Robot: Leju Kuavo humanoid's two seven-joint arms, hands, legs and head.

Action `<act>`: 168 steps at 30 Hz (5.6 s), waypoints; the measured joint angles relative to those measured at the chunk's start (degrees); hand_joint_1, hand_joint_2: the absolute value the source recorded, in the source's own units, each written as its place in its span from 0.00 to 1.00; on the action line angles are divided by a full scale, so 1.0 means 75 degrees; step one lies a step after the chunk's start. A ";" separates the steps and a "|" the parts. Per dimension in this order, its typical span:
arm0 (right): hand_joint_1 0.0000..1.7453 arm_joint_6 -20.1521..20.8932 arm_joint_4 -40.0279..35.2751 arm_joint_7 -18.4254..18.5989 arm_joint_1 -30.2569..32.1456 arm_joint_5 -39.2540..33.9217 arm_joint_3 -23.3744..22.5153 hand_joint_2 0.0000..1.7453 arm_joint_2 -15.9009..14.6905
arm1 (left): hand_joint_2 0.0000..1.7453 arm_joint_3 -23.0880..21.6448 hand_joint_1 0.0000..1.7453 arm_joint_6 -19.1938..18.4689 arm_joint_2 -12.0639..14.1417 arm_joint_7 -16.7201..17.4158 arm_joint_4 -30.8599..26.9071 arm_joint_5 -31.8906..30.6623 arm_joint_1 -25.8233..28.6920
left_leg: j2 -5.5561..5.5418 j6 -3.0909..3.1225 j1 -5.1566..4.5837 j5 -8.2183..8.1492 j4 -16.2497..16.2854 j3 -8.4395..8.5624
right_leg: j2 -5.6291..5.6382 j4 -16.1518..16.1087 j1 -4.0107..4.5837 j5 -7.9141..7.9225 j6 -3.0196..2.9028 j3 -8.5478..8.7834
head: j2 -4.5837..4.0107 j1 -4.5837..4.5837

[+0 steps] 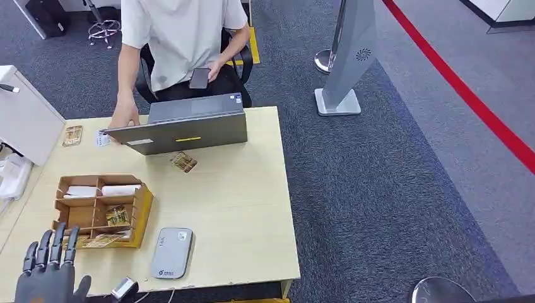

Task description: Pass the card to the sensor for recognition and then transmit it.

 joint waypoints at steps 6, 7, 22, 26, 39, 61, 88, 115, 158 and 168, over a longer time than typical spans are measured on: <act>0.00 -0.0219 0.0491 -0.0006 -0.0015 0.0003 0.0219 1.00 -0.0254 | 1.00 -0.0175 0.00 0.0173 0.0131 0.0450 0.0772 0.0000 -0.0682 | 0.0001 0.0002 0.0000 0.0002 0.0001 0.0001 | 0.0001 0.0000 0.0000 0.0001 -0.0001 -0.0001 | 0.0000 -0.0003; 0.00 -0.0248 0.0546 -0.0009 -0.0023 0.0000 0.0242 1.00 -0.0289 | 1.00 -0.0270 0.00 0.0170 0.0189 0.0520 0.0872 0.0000 -0.0787 | -0.0001 0.0002 0.0000 0.0002 0.0002 0.0001 | 0.0001 0.0000 0.0000 0.0001 -0.0001 0.0000 | 0.0000 -0.0003; 0.00 -0.0511 0.1272 -0.0026 -0.0092 0.0000 0.0411 1.00 -0.0595 | 1.00 -0.1976 0.00 -0.0314 0.0638 0.1246 0.1290 -0.0003 -0.1960 | 0.0003 0.0002 -0.0001 0.0002 0.0002 -0.0001 | 0.0002 0.0000 -0.0001 0.0003 -0.0003 -0.0002 | 0.0000 -0.0003; 0.00 -0.0519 0.1344 -0.0017 -0.0096 0.0000 0.0411 1.00 -0.0624 | 1.00 -0.2174 0.00 -0.0326 0.0676 0.1286 0.1290 -0.0003 -0.2050 | 0.0005 0.0002 -0.0001 0.0002 0.0002 0.0000 | 0.0003 0.0000 0.0000 0.0003 -0.0003 -0.0003 | 0.0000 -0.0003; 0.00 -0.0566 0.1449 -0.0020 -0.0113 0.0000 0.0411 1.00 -0.0653 | 1.00 -0.2477 0.00 -0.0475 0.0711 0.1318 0.1290 -0.0003 -0.2129 | 0.0006 0.0002 0.0000 0.0002 0.0002 -0.0001 | 0.0003 0.0000 0.0000 0.0003 -0.0003 -0.0004 | 0.0000 -0.0003; 0.00 -0.0315 0.1231 -0.0020 -0.0099 0.0000 0.0411 1.00 -0.0650 | 1.00 -0.2002 0.00 -0.0900 0.0414 0.0887 0.1290 -0.0003 -0.1750 | 0.0004 0.0002 0.0000 0.0002 0.0002 -0.0003 | 0.0002 0.0001 0.0000 0.0003 -0.0003 -0.0003 | 0.0003 -0.0003; 0.00 -0.0277 0.1123 0.0055 -0.0079 0.0000 0.0411 1.00 -0.0615 | 1.00 -0.1801 0.00 -0.1212 0.0490 0.1208 0.1264 -0.0003 -0.1721 | 0.0005 0.0002 0.0000 0.0002 0.0002 -0.0002 | 0.0002 0.0000 0.0000 0.0003 -0.0003 -0.0004 | 0.0003 -0.0006; 0.00 -0.0033 0.0773 0.0070 -0.0019 0.0000 0.0411 1.00 -0.0464 | 1.00 -0.1781 0.00 -0.1471 0.0530 0.1315 0.1159 -0.0003 -0.1721 | 0.0005 0.0002 0.0000 0.0002 0.0002 -0.0002 | 0.0002 0.0001 0.0000 0.0003 -0.0003 -0.0004 | 0.0003 -0.0006; 0.00 0.0064 0.0447 0.0061 0.0039 0.0000 0.0420 1.00 -0.0350 | 1.00 -0.1687 0.00 -0.1631 0.0740 0.1342 0.1226 -0.0003 -0.2183 | 0.0006 0.0002 0.0000 0.0002 0.0002 -0.0002 | 0.0003 0.0001 0.0000 0.0003 -0.0003 -0.0004 | 0.0000 -0.0003; 0.00 0.0052 0.0450 0.0061 0.0056 0.0000 0.0476 1.00 -0.0350 | 1.00 -0.1544 0.00 -0.1535 0.0676 0.1111 0.1421 -0.0003 -0.2228 | 0.0006 0.0002 0.0000 0.0001 0.0002 -0.0003 | 0.0003 0.0001 0.0000 0.0002 -0.0003 -0.0005 | 0.0000 -0.0003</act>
